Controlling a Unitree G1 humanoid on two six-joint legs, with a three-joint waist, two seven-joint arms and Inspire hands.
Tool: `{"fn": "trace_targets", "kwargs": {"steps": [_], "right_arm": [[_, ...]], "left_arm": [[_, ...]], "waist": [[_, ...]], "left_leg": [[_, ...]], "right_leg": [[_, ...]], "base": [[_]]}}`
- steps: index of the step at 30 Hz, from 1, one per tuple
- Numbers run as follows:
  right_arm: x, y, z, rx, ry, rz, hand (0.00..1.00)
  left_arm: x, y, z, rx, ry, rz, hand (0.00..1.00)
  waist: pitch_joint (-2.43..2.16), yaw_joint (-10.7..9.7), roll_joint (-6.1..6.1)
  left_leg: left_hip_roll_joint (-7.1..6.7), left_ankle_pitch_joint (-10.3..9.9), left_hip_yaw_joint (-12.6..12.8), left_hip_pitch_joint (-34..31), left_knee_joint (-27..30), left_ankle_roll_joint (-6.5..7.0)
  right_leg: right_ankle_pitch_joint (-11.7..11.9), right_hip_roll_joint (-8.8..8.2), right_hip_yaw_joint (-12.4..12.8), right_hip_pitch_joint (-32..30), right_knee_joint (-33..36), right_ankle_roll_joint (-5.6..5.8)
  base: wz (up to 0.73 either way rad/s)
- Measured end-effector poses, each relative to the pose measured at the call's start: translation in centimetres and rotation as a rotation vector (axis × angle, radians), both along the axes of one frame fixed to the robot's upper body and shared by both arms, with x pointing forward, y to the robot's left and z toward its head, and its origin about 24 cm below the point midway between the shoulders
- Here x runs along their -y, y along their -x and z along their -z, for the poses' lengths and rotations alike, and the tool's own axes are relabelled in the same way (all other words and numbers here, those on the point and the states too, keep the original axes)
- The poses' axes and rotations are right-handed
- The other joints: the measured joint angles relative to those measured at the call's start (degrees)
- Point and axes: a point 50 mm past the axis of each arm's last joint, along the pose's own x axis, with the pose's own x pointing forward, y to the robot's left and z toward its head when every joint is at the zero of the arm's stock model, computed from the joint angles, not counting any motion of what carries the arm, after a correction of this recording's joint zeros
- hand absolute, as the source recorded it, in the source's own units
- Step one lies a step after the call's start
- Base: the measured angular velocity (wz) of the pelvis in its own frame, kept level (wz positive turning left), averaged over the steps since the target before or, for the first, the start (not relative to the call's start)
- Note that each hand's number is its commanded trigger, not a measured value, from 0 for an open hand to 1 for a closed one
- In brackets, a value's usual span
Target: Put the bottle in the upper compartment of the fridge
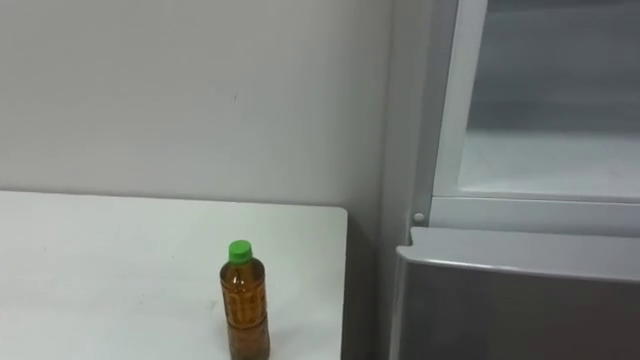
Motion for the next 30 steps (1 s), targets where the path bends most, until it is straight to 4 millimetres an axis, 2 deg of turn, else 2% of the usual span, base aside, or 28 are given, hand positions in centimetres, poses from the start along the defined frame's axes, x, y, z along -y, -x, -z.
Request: {"fn": "trace_targets", "kwargs": {"steps": [5,9,12,18,21,26,30], "right_arm": [[-0.1,-0.5,-0.1,0.012,-0.002,-0.039,0.0],[-0.2,-1.6,-0.2,0.036,-0.006,-0.099,0.0],[-0.6,-2.2,-0.2,0.045,-0.016,-0.137,0.0],[-1.1,-3.7,-0.5,0.095,-0.026,-0.216,0.0],[-1.5,-5.2,-0.8,0.141,-0.028,-0.286,0.0],[-3.3,-9.5,-3.1,0.353,-0.043,-0.429,0.0],[-4.2,-10.9,-4.4,0.435,-0.028,-0.527,0.0]], "left_arm": [[0.1,0.9,0.0,-0.03,0.011,-0.006,0.0],[0.1,0.9,0.0,-0.03,0.018,-0.005,0.0],[0.1,0.8,0.0,-0.028,0.019,-0.004,0.0],[-0.1,0.8,0.0,-0.028,0.019,0.0,0.0],[-0.4,0.9,-0.1,-0.032,0.021,0.003,0.0],[-0.4,0.4,-0.1,-0.021,0.026,0.007,0.0],[-0.5,0.0,-0.1,-0.008,0.023,0.014,0.0]], "waist": [[-0.1,0.06,-0.27],[-0.1,0.08,-0.35],[-0.28,0.13,-0.75],[0.02,1.18,-1.41],[0.19,1.7,-2.24],[0.17,1.68,-2.24],[0.15,1.63,-2.19]], "left_leg": [[-0.09,0.0,0.0,-0.11,-0.02,0.0],[-0.12,0.0,-0.02,-0.03,-0.02,0.0],[-0.13,0.0,-0.23,0.0,-0.02,0.0],[-0.1,0.0,-0.22,-0.07,-0.05,0.0],[-0.08,0.0,-0.25,-0.09,-0.04,0.0],[-0.09,0.0,-0.22,-1.21,0.29,0.0],[-0.05,-0.08,-0.28,-1.95,1.28,0.08]], "right_leg": [[-0.01,-0.04,0.02,-0.02,-0.21,0.02],[-0.02,-0.08,0.03,-0.12,-0.27,0.03],[-0.02,-0.11,-0.01,-0.01,-0.2,0.03],[-0.02,-0.1,-0.03,0.05,-0.18,0.03],[-0.02,-0.09,0.01,0.04,-0.15,0.03],[0.03,-0.11,-0.04,-0.93,0.27,0.06],[0.04,-0.13,-0.26,-1.04,0.2,0.05]], "base": [[0.0],[0.0],[0.0],[0.0],[0.0],[0.01],[0.02]]}}
